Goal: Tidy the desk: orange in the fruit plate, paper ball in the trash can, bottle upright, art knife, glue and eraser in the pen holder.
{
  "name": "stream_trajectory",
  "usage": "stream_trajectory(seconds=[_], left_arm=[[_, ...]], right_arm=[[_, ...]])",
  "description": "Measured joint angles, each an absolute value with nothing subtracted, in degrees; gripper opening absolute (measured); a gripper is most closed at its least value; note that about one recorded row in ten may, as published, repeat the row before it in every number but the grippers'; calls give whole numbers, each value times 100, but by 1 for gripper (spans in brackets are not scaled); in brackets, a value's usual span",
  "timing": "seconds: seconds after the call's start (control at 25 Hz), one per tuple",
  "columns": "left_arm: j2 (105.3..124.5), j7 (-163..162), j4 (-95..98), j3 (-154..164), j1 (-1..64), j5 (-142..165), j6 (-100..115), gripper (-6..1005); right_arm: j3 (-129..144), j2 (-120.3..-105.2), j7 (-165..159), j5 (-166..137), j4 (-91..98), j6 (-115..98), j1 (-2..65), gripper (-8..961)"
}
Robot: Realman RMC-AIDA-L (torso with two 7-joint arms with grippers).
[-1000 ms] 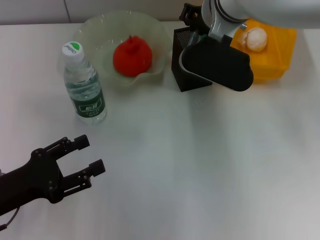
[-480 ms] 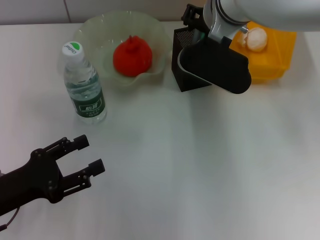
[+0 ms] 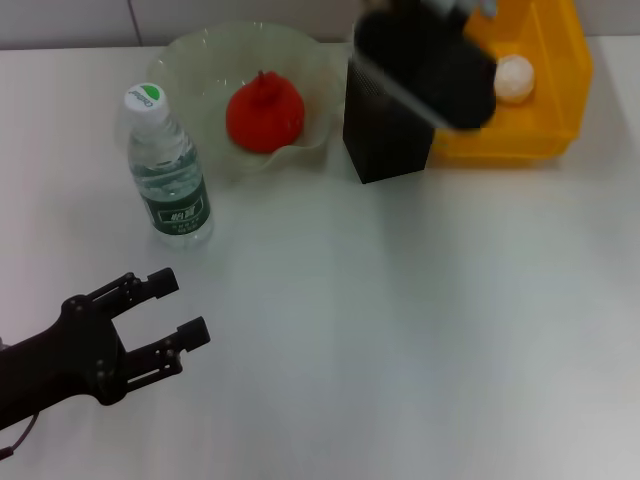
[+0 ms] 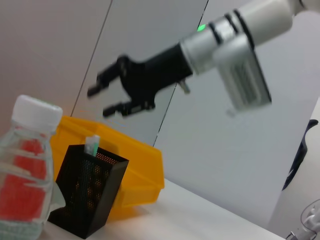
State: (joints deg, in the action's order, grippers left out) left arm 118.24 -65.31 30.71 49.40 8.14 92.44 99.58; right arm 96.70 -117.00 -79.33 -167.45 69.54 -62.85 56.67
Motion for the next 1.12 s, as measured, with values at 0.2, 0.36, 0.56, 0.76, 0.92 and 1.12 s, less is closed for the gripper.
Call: stream_trajectory(seconds=[0.2, 0.36, 0.56, 0.76, 0.92, 1.12], left_arm=[[11794, -6525, 3219, 4927, 849, 9243, 9988, 802], [11730, -6522, 3328, 4833, 881, 9244, 10052, 802], [11513, -6521, 3404, 4500, 1010, 9247, 10363, 802], [11310, -6533, 3574, 4425, 1112, 9305, 10662, 802], [11182, -6530, 3622, 4457, 1228, 9524, 10816, 802], [11205, -6528, 3766, 4462, 1435, 10160, 10946, 802]], right_arm=[[8415, -11935, -8096, -16616, 7469, -6349, 5467, 485], [7686, -11912, -9001, -15745, 7650, -6531, 5240, 492], [6406, -11912, -9694, -14092, 7766, -7336, 4888, 501], [5729, -11891, -9872, -12281, 7667, -8511, 4081, 511], [5682, -11890, -9489, -11135, 7489, -9191, 3137, 518], [5723, -11930, -8676, -10552, 7176, -9806, 1981, 527]])
